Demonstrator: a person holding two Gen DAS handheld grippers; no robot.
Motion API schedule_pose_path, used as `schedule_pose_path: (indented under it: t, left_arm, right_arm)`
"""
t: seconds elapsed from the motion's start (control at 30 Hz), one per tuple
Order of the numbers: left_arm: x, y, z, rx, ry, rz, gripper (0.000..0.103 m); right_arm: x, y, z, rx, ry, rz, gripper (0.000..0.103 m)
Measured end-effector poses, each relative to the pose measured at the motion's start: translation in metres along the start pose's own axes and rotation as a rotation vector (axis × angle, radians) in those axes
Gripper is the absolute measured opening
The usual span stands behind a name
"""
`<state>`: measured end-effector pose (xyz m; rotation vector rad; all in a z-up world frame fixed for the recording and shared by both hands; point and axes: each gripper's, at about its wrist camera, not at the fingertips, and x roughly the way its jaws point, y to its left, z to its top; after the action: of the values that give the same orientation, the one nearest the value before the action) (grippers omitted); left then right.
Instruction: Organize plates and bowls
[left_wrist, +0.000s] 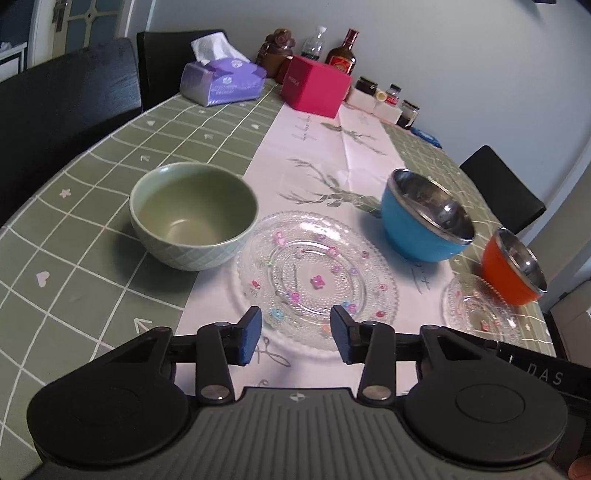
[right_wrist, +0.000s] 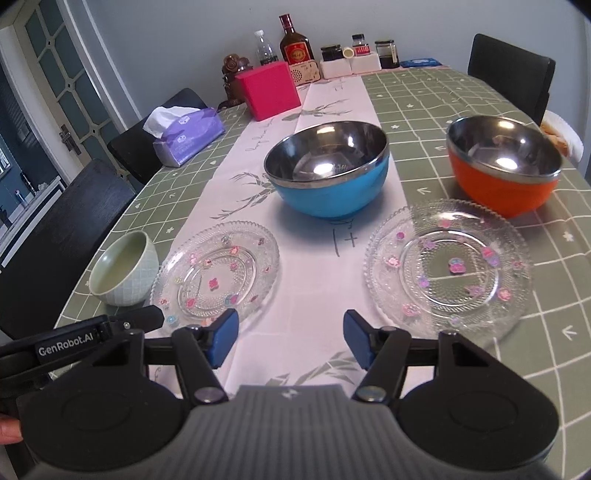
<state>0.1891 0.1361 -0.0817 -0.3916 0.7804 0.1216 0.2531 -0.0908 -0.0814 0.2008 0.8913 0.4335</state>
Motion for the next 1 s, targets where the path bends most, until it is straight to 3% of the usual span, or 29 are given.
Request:
schedule_pose_path:
  t: [0.13,0.27,0.5,0.67,1.0]
  left_arm:
    - [0.012,0.008,0.001,-0.012,0.008,0.019,0.033]
    - [0.02,0.021,0.002,-0.064,0.008,0.003,0.027]
    - [0.029,0.03,0.006,-0.115,0.003,-0.014,0.021]
    - [0.03,0.029,0.008,-0.105,-0.002,-0.004,0.018]
    - [0.018,0.02,-0.002,-0.052,0.024,-0.042,0.012]
  right_arm:
    - [0.022,-0.008,0.005,0.07,0.045,0.052,0.048]
    - [0.038,-0.014,0.008,0.131,0.069,0.108,0.041]
    - [0.053,-0.017,0.014,0.203,0.073,0.149,0.037]
    - [0.061,-0.014,0.013,0.217,0.086,0.164,0.011]
    - [0.042,-0.018,0.0,0.192,0.06,0.127,0.008]
